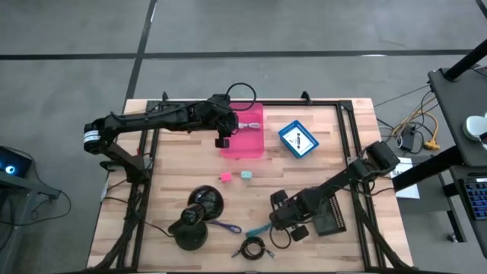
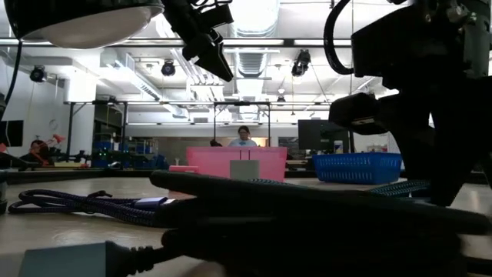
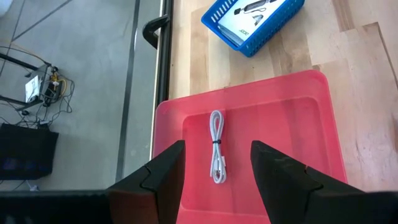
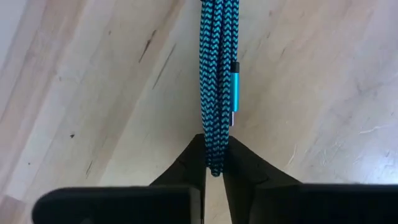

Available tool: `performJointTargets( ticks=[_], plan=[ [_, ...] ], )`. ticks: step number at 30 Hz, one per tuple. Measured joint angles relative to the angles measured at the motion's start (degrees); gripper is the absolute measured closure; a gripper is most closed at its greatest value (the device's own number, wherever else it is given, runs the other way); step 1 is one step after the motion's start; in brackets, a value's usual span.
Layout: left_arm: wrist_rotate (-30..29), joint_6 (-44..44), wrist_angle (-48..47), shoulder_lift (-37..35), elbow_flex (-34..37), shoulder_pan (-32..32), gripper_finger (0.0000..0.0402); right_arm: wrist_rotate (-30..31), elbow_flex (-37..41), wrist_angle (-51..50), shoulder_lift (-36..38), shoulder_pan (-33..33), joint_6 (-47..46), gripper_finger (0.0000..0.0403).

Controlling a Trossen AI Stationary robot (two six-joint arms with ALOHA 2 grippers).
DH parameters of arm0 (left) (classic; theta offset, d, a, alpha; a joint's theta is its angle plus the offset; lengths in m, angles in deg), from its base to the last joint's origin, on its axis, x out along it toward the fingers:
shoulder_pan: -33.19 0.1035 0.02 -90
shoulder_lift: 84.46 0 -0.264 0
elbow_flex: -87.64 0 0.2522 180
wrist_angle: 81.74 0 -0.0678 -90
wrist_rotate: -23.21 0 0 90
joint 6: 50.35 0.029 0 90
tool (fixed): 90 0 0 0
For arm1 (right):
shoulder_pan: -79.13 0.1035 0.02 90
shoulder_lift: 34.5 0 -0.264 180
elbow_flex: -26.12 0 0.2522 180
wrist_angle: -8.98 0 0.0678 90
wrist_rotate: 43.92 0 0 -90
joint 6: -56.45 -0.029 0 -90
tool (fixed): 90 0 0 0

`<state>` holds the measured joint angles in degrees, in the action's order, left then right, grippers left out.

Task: Pick and place items into bin
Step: Put the light blue charger cable into the pink bin

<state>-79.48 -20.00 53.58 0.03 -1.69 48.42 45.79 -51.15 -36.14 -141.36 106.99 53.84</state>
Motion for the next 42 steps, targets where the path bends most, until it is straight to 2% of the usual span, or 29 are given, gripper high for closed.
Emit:
performJointTargets(
  ticks=[4,9,17,20,28,31,37,42],
  plan=[
    [0.0,0.0,-0.01,0.0,0.0,0.0,0.0234,-0.1,-0.02,-5.78,1.24,-0.04,1.0,0.038],
    [-0.02,0.0,0.0,0.0,0.02,0.0,0.0234,2.94,-0.02,-14.28,4.53,-1.22,-0.5,0.038],
    [0.0,-0.02,0.0,0.0,0.02,0.0,0.0234,10.49,0.17,-14.97,15.03,-3.49,3.33,0.038],
    [-0.02,-0.02,-0.04,0.0,0.02,0.0,0.0234,11.25,0.29,-14.98,19.49,-6.12,6.79,0.038],
    [-1.18,-0.09,-0.23,-0.02,0.02,0.02,0.0234,10.33,0.35,-14.77,29.12,-20.17,14.91,0.038],
    [-1.18,-0.11,-0.56,-0.04,0.02,0.02,0.0234,6.39,0.42,-13.73,30.66,-26.98,18.72,0.038],
    [-1.29,-0.13,-0.55,-0.04,0.02,0.02,0.0234,-1.15,0.16,-8.46,29.78,-38.72,24.59,0.038],
    [-1.29,-0.13,-0.52,-0.07,0.02,0.02,0.0234,-1.3,-2.28,-8.74,25.27,-45.67,27.36,0.038]
  ],
)
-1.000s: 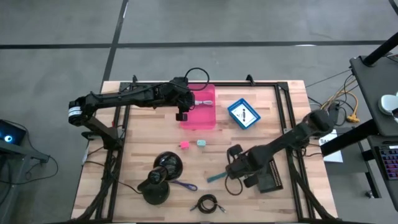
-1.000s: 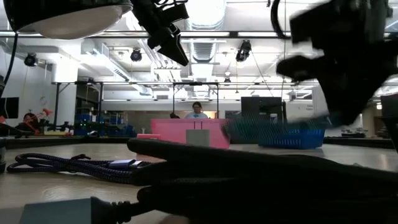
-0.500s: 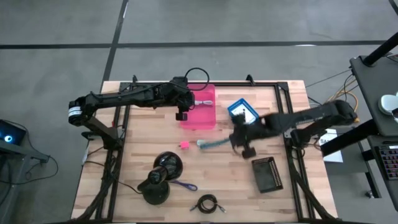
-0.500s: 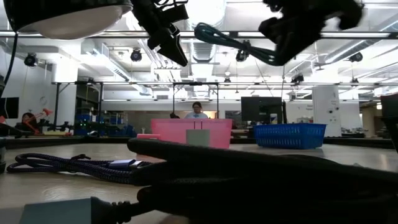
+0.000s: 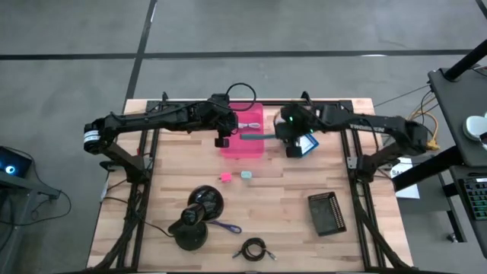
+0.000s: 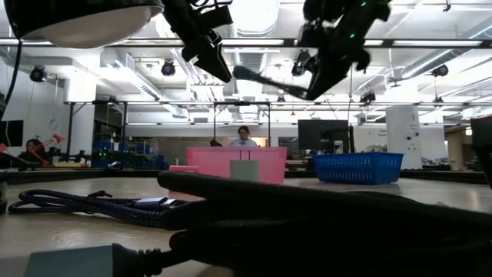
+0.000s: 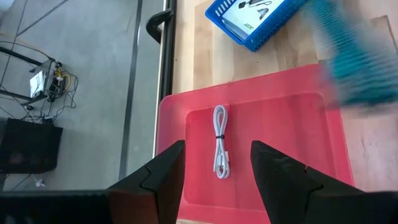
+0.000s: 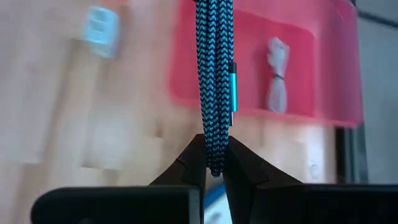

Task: Pick and place items into bin
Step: Put the light blue charger cable into the pink bin

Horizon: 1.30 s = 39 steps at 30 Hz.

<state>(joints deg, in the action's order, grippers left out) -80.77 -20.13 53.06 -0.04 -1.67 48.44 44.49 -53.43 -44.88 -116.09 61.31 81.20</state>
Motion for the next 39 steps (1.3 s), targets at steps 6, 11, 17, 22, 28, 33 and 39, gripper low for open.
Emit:
performJointTargets(
  ticks=[6,11,17,22,28,33,39],
  plan=[
    [-0.11,0.02,-0.19,0.0,0.0,-0.03,0.0234,0.25,-6.53,-0.39,-7.36,-5.67,1.42,0.038],
    [-0.04,0.0,-0.07,-0.04,0.0,-0.04,0.0234,-0.24,-14.46,-1.62,-15.43,-8.21,2.96,0.038],
    [0.02,0.0,0.23,-0.04,0.0,-0.04,0.0234,-1.94,-25.65,-6.1,-25.22,-10.35,4.8,0.038],
    [0.02,0.0,0.13,-0.04,-0.04,-0.02,0.0234,-2.0,-33.63,-9.81,-32.01,-12.59,7.4,0.038],
    [0.02,0.0,-0.55,-0.04,-0.04,-0.02,0.0234,-4.46,-41.48,-14.45,-39.06,-15.65,7.38,0.038],
    [0.02,0.02,0.02,-0.04,-0.04,0.0,0.0234,-4.5,-47.42,-17.07,-44.21,-17.36,7.28,0.038],
    [0.02,0.02,0.02,-0.04,-0.04,0.0,0.0234,-4.5,-52.01,-19.09,-48.24,-18.66,7.74,0.038]
  ],
)
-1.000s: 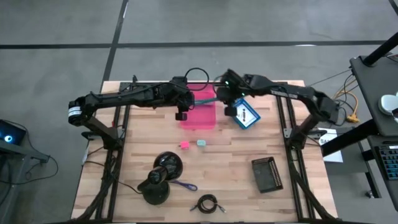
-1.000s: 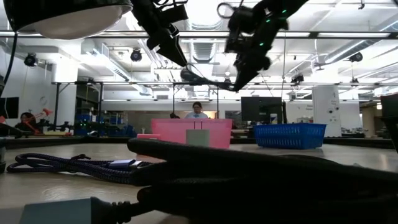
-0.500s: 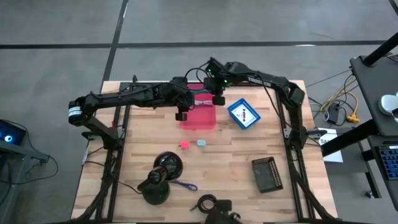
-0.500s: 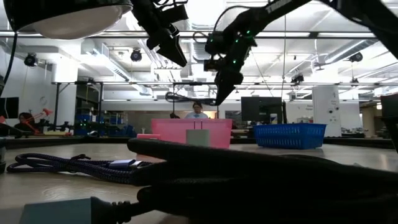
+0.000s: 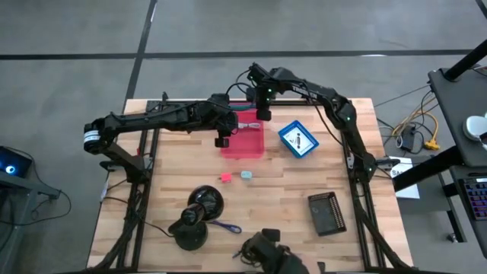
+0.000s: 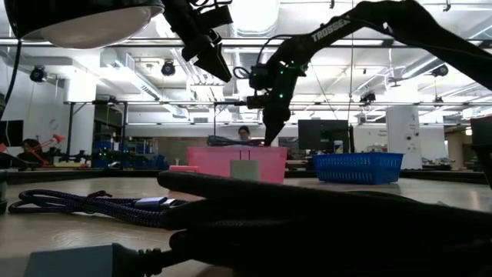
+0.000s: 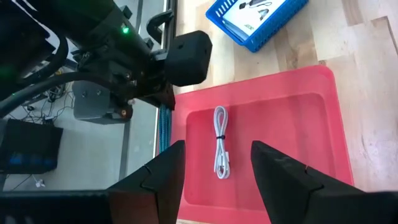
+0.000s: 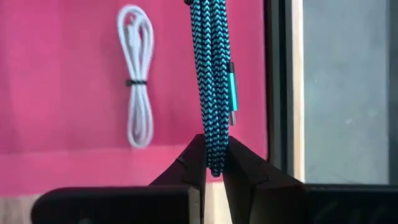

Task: Pick and place items into bin
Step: Put the light blue charger cable into the pink bin

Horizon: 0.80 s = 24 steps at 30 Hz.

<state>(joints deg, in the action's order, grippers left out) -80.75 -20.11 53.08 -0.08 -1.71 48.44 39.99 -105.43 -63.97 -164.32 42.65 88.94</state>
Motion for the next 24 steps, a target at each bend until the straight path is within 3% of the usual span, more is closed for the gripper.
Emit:
performJointTargets(
  ticks=[24],
  plan=[
    [0.02,0.02,0.07,0.0,0.11,0.0,0.0234,-0.41,-0.14,-1.87,-2.78,-0.43,-0.86,0.038]
  ],
)
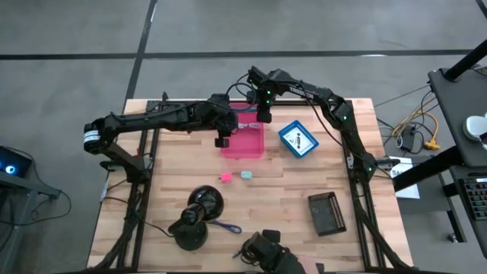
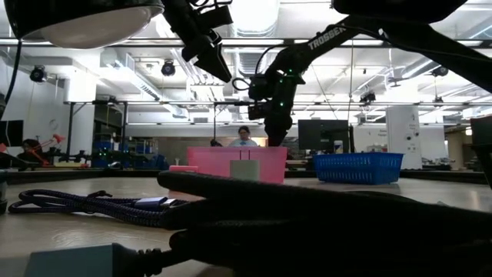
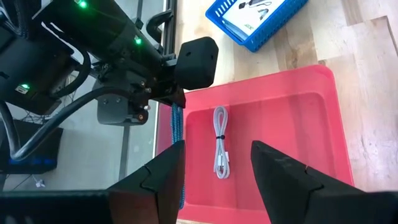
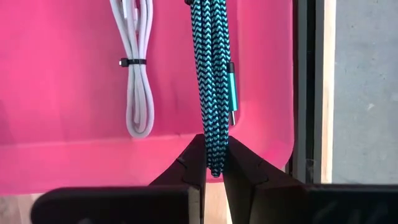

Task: Pick and place items into bin
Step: Put the light blue charger cable into the pink bin, then put the pink charger adapter into the black bin

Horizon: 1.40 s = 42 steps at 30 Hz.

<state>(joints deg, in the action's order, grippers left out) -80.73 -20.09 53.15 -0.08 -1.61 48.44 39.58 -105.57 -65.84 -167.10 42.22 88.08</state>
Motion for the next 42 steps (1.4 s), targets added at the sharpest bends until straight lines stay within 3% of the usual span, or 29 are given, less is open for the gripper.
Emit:
performJointTargets(
  ticks=[23,37,42],
  plan=[
    [-0.02,0.09,0.48,0.02,0.68,-0.04,0.0234,0.0,3.98,4.03,0.0,0.15,0.35,0.0378],
    [-0.02,0.12,0.5,0.02,0.68,0.02,0.0234,0.0,1.67,1.46,0.12,0.17,-4.65,0.0303],
    [-0.23,0.15,0.46,0.02,0.68,0.04,0.0234,-7.23,-0.48,-4.6,3.42,0.13,-3.8,0.03]
  ],
)
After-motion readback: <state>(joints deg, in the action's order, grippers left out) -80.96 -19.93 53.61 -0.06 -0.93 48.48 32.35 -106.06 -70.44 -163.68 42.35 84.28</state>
